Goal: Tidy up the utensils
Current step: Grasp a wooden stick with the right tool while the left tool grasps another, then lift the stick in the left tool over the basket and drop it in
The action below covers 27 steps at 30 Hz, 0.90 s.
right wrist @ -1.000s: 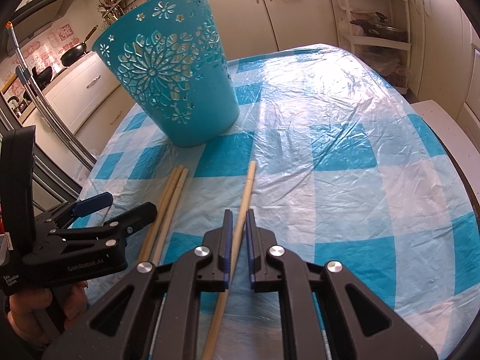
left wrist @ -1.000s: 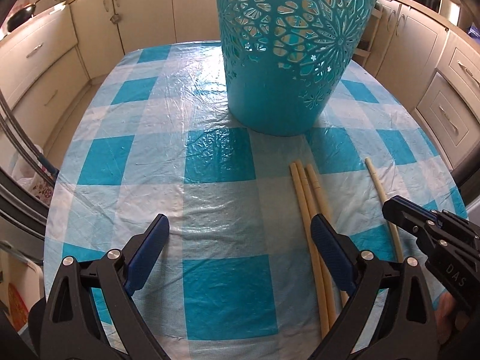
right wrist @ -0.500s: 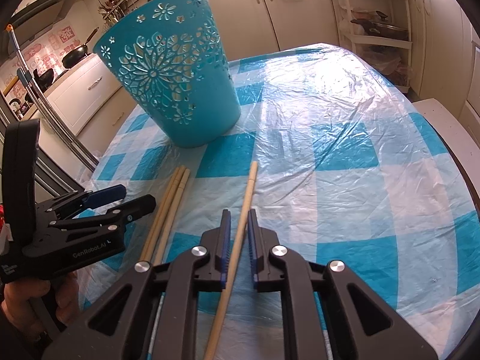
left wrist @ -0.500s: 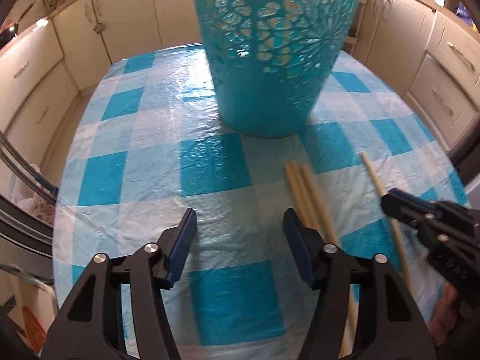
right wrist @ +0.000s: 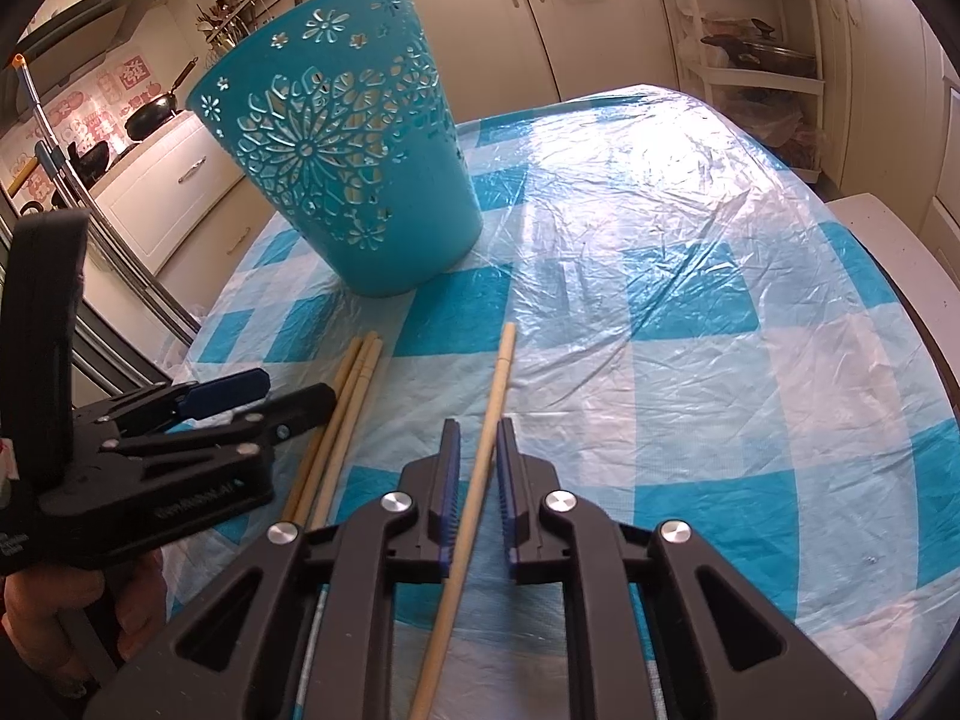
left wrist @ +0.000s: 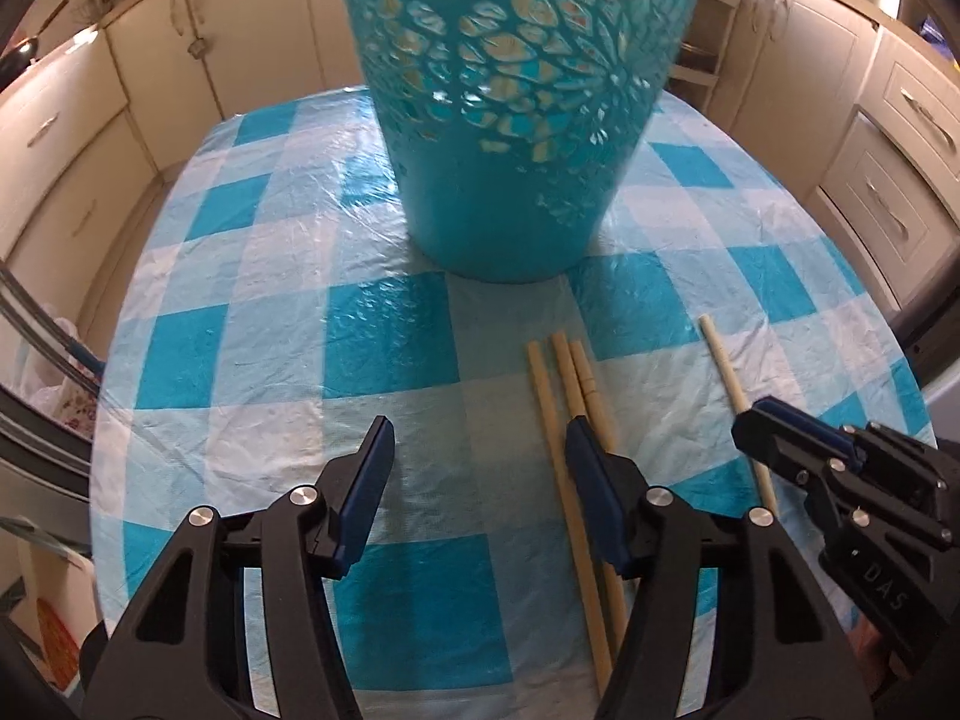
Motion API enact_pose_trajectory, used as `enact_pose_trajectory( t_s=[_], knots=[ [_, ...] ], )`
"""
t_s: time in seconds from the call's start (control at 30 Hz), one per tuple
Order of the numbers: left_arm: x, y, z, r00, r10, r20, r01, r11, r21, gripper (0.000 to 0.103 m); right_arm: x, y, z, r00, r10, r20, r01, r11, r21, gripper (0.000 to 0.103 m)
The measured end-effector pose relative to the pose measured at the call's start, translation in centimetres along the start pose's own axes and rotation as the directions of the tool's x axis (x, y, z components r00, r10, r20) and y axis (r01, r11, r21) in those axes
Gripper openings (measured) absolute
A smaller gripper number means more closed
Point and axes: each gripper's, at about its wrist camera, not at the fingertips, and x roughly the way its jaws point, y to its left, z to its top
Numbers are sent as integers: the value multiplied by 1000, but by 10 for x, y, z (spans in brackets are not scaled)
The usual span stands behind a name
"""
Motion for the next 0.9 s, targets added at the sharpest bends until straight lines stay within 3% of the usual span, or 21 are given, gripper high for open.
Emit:
enact_pose_trajectory(
  t_s=[0.1, 0.17, 0.3, 0.43, 0.63, 0.8, 0.9],
  knots=[
    [-1, -2, -1, 1000, 5, 3, -5, 1000, 19, 51, 0, -1, 0, 1000, 7, 0, -7, 1000, 5, 13],
    [-2, -3, -1, 1000, -5, 3, 5, 1000, 30, 43, 0, -2, 0, 1000, 9, 0, -9, 1000, 5, 13],
    [-3, -7, 2, 996, -84, -13, 85, 992, 97, 10, 0, -3, 1, 1000, 14, -3, -14, 1000, 9, 13],
    [-3, 0, 5, 992, -121, -43, 126, 982, 142, 5, 2, 0, 5, 1000, -10, -22, 10, 1000, -14, 13],
    [-4, 20, 6, 994, -80, -74, 91, 984, 156, 6, 14, 7, 18, 998, -50, -40, 48, 998, -46, 13],
    [-1, 10, 7, 998, -5, -55, 14, 985, 173, 9, 14, 10, 14, 998, -61, -20, 59, 995, -83, 13],
    [0, 7, 9, 999, -19, -49, 27, 985, 173, 5, 14, 7, 13, 999, -48, -15, 47, 997, -65, 12]
  ],
)
